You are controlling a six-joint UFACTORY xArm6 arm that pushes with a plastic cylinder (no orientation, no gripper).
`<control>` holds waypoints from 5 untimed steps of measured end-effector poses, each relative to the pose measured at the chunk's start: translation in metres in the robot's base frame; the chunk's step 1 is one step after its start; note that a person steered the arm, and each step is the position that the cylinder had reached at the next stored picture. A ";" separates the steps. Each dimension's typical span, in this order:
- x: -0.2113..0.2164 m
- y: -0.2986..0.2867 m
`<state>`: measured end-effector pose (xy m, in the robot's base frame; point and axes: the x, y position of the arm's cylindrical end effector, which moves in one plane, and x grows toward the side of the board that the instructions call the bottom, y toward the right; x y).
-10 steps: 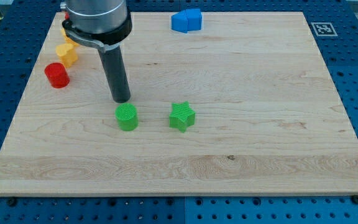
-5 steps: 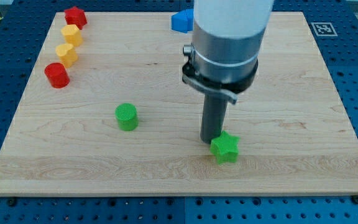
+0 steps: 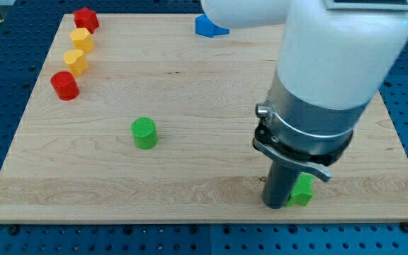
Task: Slide the green star to the bottom right corner of the board
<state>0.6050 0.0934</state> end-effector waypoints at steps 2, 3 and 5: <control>-0.006 0.014; -0.022 0.017; -0.026 0.046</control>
<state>0.5788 0.1396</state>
